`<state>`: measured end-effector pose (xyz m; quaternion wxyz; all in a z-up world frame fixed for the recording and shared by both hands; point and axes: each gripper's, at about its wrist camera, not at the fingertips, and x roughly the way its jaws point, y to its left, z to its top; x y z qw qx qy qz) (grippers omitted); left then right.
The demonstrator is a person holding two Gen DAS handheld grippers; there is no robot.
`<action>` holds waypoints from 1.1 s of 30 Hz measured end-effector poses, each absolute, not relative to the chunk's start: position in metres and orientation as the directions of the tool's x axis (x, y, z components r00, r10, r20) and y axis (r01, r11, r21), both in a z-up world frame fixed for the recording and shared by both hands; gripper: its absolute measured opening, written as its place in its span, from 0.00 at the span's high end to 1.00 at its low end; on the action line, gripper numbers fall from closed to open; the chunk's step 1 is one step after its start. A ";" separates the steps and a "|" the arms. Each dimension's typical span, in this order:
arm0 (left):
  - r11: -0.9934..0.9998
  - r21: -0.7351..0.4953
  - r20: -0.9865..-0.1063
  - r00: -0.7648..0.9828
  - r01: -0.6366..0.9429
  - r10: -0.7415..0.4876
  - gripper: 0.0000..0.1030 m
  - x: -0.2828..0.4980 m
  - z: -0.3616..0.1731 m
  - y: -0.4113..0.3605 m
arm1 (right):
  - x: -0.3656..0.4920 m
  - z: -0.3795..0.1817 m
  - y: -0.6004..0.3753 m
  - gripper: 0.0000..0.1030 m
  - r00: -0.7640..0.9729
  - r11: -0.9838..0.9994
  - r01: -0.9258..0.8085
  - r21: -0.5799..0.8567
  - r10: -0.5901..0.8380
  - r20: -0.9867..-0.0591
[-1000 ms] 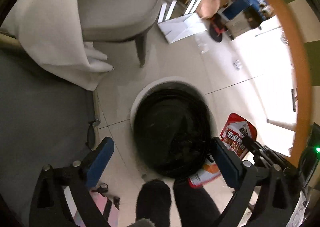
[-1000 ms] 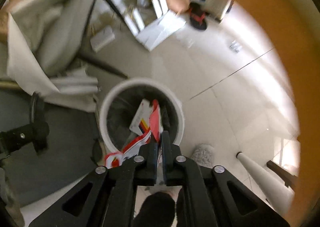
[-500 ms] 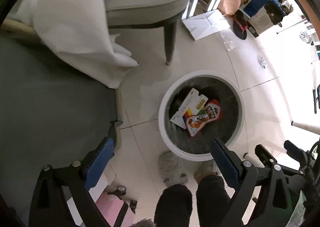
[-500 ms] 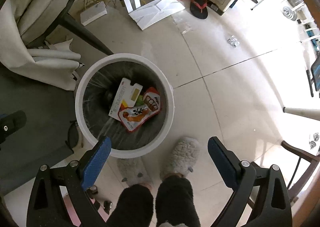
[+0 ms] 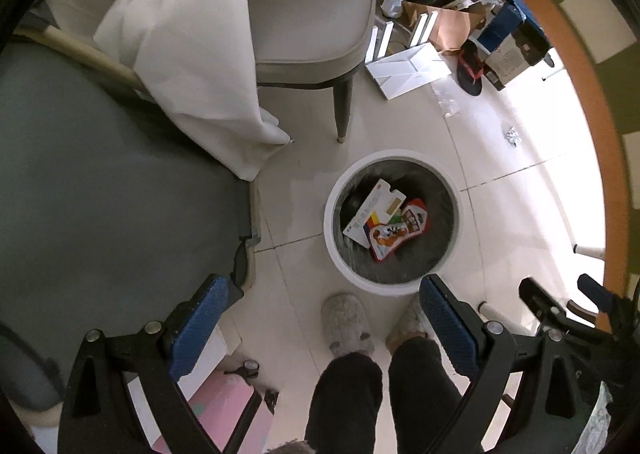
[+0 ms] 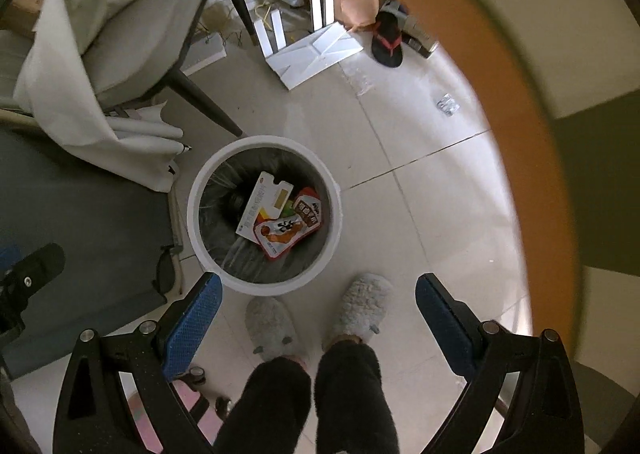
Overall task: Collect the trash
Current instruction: 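Open both tools to drop the lid and wrapper into the wastebasket, then move both tools back over the table toward the boxes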
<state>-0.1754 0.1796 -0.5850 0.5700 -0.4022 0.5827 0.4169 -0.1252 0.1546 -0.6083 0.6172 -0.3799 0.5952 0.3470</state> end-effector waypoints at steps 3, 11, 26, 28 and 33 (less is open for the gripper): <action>0.337 0.029 -0.999 -0.023 -0.941 0.022 0.05 -0.176 -0.558 0.173 | -0.126 -0.574 0.150 0.04 0.056 0.464 -0.885 -0.048 0.002 -0.998; 0.345 0.016 -0.999 -0.001 -0.938 0.043 0.05 -0.179 -0.480 0.156 | -0.135 -0.486 0.134 0.04 0.028 0.454 -0.891 -0.005 0.044 -0.999; 0.401 -0.001 -0.987 0.066 -0.916 0.149 0.05 -0.170 -0.317 0.124 | -0.122 -0.294 0.099 0.04 -0.019 0.558 -0.817 0.142 0.221 -0.975; 0.420 -0.016 -0.981 0.096 -0.907 0.170 0.05 -0.152 -0.297 0.126 | -0.102 -0.279 0.091 0.04 -0.024 0.606 -0.775 0.177 0.252 -0.967; 0.514 -0.015 -0.960 0.156 -0.858 0.233 0.04 -0.077 -0.256 0.131 | -0.027 -0.239 0.062 0.04 0.041 0.724 -0.662 0.193 0.293 -0.955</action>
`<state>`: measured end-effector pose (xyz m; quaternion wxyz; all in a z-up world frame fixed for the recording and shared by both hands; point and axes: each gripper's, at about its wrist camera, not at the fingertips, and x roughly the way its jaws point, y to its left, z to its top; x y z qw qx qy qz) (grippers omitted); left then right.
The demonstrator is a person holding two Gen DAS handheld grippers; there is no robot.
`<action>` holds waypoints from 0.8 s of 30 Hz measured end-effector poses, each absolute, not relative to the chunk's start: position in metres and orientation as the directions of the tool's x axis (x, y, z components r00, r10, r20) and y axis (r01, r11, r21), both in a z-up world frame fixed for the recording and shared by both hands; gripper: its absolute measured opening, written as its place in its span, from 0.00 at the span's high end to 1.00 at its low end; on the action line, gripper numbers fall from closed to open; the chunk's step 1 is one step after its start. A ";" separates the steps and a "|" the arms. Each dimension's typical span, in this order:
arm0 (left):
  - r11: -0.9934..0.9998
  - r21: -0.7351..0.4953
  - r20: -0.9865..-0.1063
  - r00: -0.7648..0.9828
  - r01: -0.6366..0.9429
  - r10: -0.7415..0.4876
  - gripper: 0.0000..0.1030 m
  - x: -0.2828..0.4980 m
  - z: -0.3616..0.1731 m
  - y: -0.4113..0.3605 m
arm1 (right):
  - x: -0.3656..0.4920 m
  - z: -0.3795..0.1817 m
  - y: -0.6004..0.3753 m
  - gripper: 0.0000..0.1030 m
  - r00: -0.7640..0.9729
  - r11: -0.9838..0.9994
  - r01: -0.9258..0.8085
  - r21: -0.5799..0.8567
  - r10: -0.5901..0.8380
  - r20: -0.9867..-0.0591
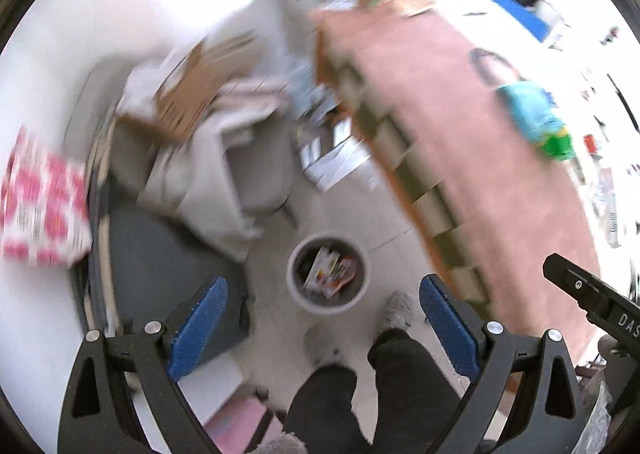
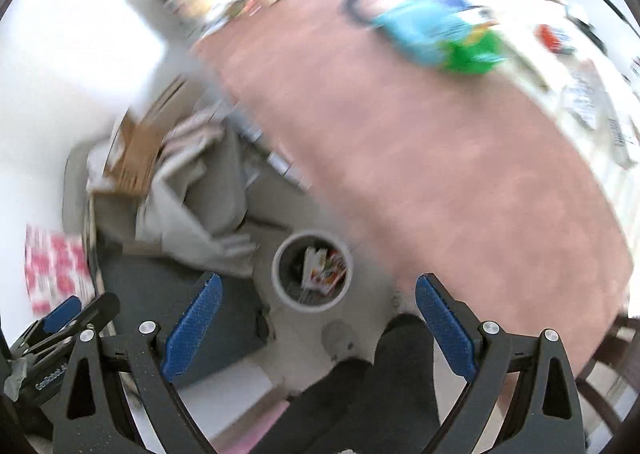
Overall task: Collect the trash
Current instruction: 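Move both tools back over the table toward the boxes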
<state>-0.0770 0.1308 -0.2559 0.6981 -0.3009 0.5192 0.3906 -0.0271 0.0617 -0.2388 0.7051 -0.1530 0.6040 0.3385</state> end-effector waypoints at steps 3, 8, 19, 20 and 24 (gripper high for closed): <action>0.576 -0.018 -0.945 0.202 -0.817 0.257 0.00 -0.011 -0.235 0.131 | 0.032 -0.221 0.032 0.04 0.101 0.792 -0.584 0.178 0.289 -0.952; 0.657 -0.056 -0.947 0.248 -0.752 0.204 0.00 0.122 -0.225 0.125 | 0.154 -0.208 -0.032 0.04 0.179 0.896 -0.430 0.114 0.208 -0.962; 0.790 -0.122 -0.986 0.164 -0.601 -0.027 0.00 0.423 -0.295 0.087 | 0.406 -0.270 -0.149 0.04 0.192 0.975 -0.213 -0.062 -0.021 -0.981; 0.786 -0.125 -0.989 0.143 -0.605 -0.047 0.00 0.441 -0.308 0.087 | 0.418 -0.279 -0.152 0.04 0.179 0.976 -0.206 -0.065 -0.028 -0.983; 0.721 -0.149 -0.988 0.068 -0.677 -0.140 0.00 0.497 -0.360 0.093 | 0.454 -0.313 -0.154 0.04 0.144 0.979 -0.191 -0.069 -0.042 -0.989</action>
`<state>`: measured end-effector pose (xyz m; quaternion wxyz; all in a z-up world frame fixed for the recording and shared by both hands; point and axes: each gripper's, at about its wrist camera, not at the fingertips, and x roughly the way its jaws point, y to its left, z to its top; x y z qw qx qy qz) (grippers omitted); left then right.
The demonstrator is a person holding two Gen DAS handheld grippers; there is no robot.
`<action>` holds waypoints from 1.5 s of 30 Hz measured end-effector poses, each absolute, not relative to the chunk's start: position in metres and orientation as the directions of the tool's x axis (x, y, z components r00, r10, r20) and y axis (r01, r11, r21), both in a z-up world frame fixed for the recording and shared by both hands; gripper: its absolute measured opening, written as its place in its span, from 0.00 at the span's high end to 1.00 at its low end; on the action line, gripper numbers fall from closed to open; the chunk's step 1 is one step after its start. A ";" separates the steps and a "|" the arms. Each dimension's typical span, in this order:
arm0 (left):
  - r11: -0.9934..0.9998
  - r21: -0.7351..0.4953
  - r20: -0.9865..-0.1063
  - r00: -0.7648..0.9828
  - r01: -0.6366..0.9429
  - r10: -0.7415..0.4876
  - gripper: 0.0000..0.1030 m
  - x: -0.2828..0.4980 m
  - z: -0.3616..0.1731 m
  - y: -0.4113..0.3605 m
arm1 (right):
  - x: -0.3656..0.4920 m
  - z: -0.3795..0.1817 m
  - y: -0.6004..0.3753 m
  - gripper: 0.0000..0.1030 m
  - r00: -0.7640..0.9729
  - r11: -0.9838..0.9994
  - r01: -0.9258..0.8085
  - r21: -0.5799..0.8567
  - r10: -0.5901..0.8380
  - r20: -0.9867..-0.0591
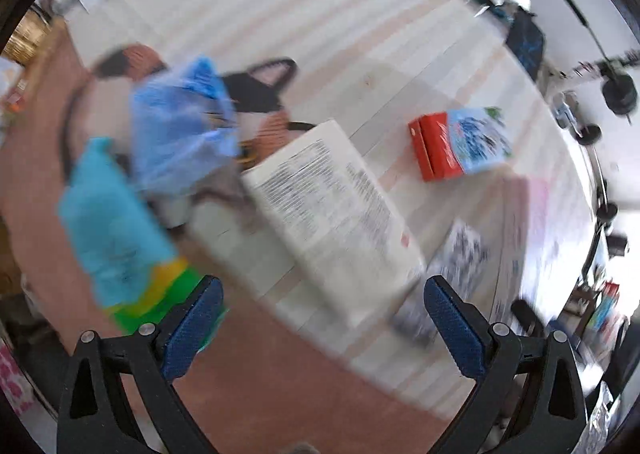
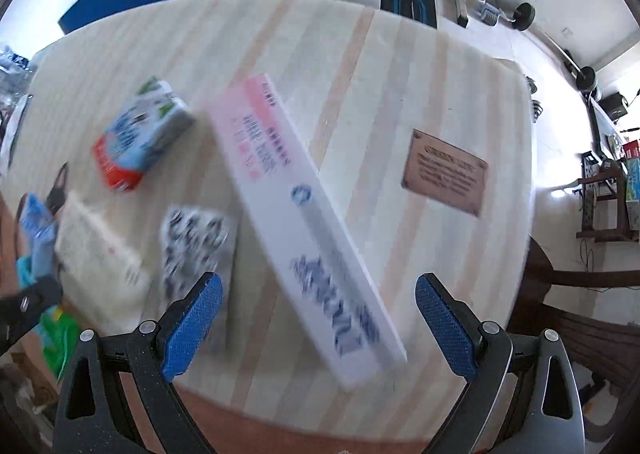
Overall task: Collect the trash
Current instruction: 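Move both tools back over the table toward the boxes, then grasp the white medicine box with left tool while right tool grasps the toothpaste box, then carry the medicine box and toothpaste box down toward the wastebasket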
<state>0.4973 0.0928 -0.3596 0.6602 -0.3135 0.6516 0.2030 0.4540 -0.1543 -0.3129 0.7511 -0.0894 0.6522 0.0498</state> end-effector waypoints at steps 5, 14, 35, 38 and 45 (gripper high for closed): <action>0.634 -0.132 -0.979 -0.002 -0.762 -0.205 0.01 0.526 -0.409 0.104 | 0.473 -0.339 -0.148 0.05 0.125 0.980 -0.190 -0.059 -0.035 -0.992; 0.826 -0.033 -0.999 0.010 -0.563 -0.034 0.21 0.517 -0.394 0.064 | 0.468 -0.345 -0.175 0.42 0.101 0.990 -0.140 0.018 0.032 -0.994; 0.931 -0.013 -0.999 -0.041 -0.366 -0.030 0.18 0.408 -0.403 -0.020 | 0.326 -0.370 -0.231 0.31 -0.020 0.992 -0.125 0.000 -0.003 -1.000; 0.924 -0.019 -0.999 -0.027 -0.383 -0.032 0.20 0.396 -0.404 -0.012 | 0.334 -0.367 -0.219 0.31 -0.020 0.989 -0.149 -0.006 -0.009 -1.000; 0.922 -0.020 -1.000 -0.003 -0.388 -0.023 0.21 0.373 -0.403 -0.023 | 0.321 -0.368 -0.193 0.50 0.035 0.979 -0.199 -0.041 -0.035 -0.999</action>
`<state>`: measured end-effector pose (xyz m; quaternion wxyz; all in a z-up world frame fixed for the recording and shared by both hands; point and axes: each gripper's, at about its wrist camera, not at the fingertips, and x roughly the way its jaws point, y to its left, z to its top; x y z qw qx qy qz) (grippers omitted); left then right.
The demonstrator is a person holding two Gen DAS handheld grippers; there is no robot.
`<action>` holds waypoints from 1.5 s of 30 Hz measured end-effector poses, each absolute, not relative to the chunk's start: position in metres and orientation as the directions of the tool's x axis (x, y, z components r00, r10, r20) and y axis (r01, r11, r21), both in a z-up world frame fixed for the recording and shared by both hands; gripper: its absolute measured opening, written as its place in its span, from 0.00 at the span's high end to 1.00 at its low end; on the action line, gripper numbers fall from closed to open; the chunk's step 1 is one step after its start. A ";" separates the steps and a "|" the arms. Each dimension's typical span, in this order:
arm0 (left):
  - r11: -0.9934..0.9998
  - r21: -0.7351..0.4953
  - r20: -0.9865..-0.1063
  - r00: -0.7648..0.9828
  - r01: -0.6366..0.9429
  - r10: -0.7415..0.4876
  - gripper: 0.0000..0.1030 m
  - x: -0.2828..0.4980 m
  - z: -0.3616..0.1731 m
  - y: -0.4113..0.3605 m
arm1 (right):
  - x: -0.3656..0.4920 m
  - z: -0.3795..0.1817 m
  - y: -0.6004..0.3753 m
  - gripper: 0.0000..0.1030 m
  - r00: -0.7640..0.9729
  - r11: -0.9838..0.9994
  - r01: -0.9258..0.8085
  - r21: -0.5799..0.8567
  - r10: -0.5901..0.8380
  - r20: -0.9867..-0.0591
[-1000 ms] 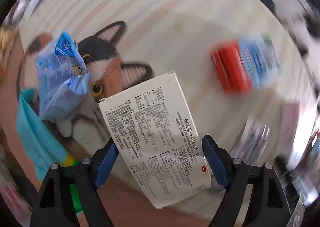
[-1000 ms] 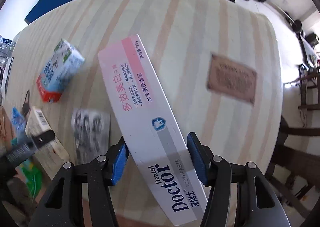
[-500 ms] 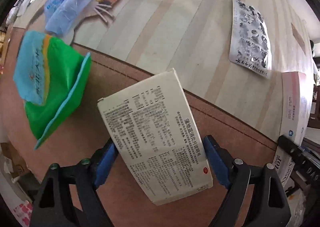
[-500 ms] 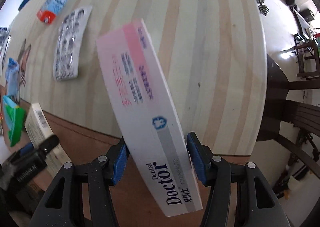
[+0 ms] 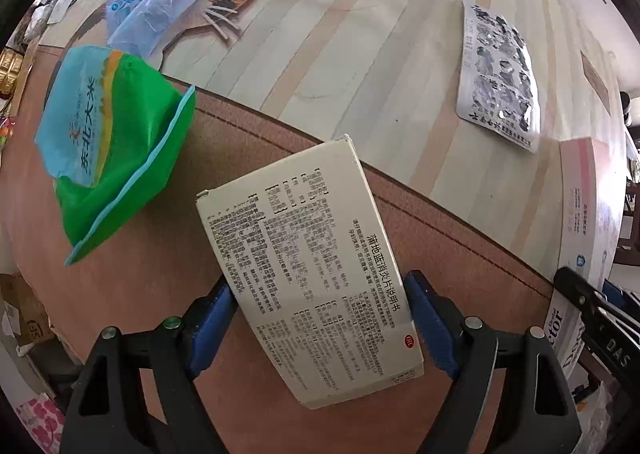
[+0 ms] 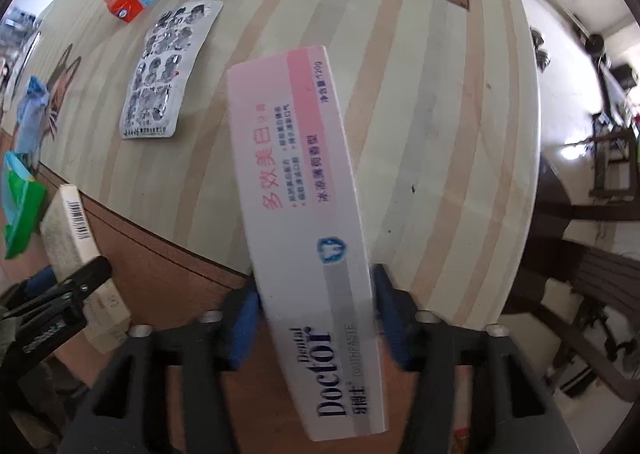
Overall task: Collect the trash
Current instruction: 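Carry the medicine box and toothpaste box down toward the wastebasket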
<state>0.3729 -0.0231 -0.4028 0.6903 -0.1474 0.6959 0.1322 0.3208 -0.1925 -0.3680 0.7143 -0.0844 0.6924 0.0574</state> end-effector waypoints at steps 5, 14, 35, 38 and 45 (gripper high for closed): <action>0.923 -0.032 -0.999 0.047 -0.383 -0.015 0.21 0.361 -0.382 -0.031 | 0.304 -0.358 -0.180 0.50 0.078 0.977 -0.208 -0.038 -0.022 -0.997; 0.912 -0.088 -0.972 0.234 -0.400 0.009 0.21 0.308 -0.299 -0.032 | 0.254 -0.289 -0.148 0.51 0.164 0.967 -0.251 0.036 0.079 -0.983; 0.632 -0.155 -0.966 0.250 -0.759 0.064 0.21 -0.040 -0.306 0.116 | -0.047 -0.293 0.027 0.51 0.016 0.717 -0.680 0.153 0.223 -0.975; 0.559 -0.157 -0.982 0.190 -0.814 0.001 0.21 -0.081 -0.362 0.142 | -0.087 -0.348 0.053 0.51 -0.064 0.676 -0.720 0.159 0.163 -0.985; 0.420 -0.185 -0.981 0.139 -0.888 -0.136 0.21 -0.123 -0.510 0.188 | -0.124 -0.503 0.096 0.51 -0.186 0.640 -0.753 0.151 0.014 -0.983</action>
